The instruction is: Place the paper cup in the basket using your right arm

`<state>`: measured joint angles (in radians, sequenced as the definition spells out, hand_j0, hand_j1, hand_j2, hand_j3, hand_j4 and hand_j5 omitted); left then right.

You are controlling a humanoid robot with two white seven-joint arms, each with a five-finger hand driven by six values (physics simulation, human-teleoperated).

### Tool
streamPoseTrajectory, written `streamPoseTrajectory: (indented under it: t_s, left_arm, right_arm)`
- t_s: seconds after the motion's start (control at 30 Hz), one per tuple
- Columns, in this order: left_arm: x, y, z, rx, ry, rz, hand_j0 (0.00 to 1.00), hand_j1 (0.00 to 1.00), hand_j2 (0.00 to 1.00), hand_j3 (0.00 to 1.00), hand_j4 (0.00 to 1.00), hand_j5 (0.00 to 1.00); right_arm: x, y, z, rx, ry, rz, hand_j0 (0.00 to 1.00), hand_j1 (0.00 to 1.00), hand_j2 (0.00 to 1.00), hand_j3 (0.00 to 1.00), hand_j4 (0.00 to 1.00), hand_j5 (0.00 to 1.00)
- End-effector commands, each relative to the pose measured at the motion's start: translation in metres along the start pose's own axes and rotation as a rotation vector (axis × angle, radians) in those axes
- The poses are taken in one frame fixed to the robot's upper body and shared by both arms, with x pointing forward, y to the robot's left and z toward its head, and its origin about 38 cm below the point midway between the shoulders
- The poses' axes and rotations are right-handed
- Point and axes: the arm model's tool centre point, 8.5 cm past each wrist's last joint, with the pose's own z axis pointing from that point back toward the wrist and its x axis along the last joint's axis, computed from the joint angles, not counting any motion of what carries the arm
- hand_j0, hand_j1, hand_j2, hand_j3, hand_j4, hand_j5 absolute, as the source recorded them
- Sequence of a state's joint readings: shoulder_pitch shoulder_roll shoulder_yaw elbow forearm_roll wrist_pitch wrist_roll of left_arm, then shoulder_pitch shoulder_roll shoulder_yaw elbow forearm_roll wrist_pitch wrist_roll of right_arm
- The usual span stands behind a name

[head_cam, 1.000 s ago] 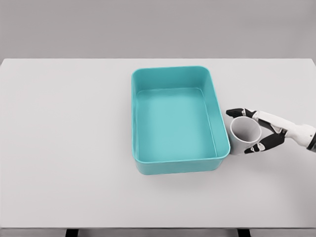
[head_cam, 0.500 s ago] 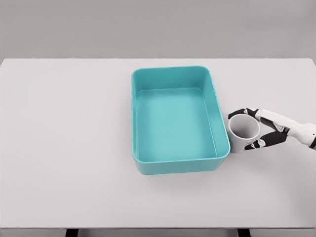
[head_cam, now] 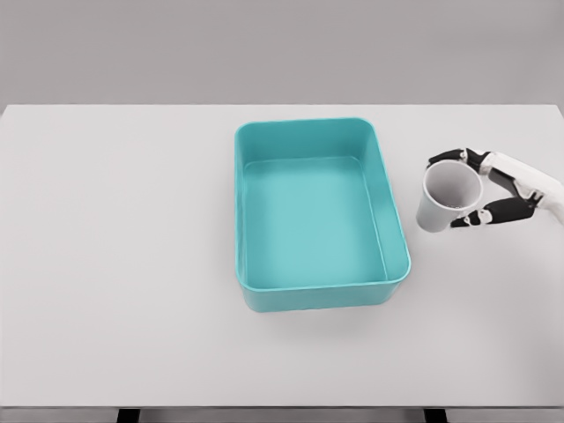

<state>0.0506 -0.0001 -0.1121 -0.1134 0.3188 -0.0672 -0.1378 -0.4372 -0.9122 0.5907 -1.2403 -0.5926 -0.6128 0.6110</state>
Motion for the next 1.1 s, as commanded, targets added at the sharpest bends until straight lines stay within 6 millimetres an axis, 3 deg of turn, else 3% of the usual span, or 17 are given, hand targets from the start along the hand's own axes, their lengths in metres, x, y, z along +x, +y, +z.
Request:
streamPoseTrajectory:
  t_s: [0.0, 0.27, 0.47, 0.67, 1.07]
  left_arm:
    - [0.0, 0.0, 0.0, 0.0, 0.001, 0.001, 1.0, 1.0, 1.0, 1.0, 1.0, 1.0]
    - [0.0, 0.0, 0.0, 0.0, 0.0, 0.0, 1.0, 1.0, 1.0, 1.0, 1.0, 1.0]
    - [0.0, 0.0, 0.0, 0.0, 0.001, 0.001, 1.0, 1.0, 1.0, 1.0, 1.0, 1.0]
    - [0.0, 0.0, 0.0, 0.0, 0.001, 0.001, 1.0, 1.0, 1.0, 1.0, 1.0, 1.0]
    - [0.0, 0.0, 0.0, 0.0, 0.0, 0.0, 1.0, 1.0, 1.0, 1.0, 1.0, 1.0]
  right_arm:
    - [0.004, -0.007, 0.001, -0.03, -0.017, -0.001, 0.79, 0.79, 0.79, 0.79, 0.79, 0.79]
    - [0.012, -0.019, 0.002, -0.063, -0.035, 0.021, 0.78, 0.78, 0.78, 0.78, 0.78, 0.78]
    - [0.026, -0.018, -0.01, -0.067, -0.098, 0.033, 0.72, 0.72, 0.72, 0.72, 0.72, 0.72]
    - [0.034, -0.027, -0.016, -0.094, -0.128, 0.064, 0.72, 0.72, 0.72, 0.72, 0.72, 0.72]
    - [0.06, -0.014, -0.051, -0.086, -0.244, 0.123, 0.72, 0.72, 0.72, 0.72, 0.72, 0.72]
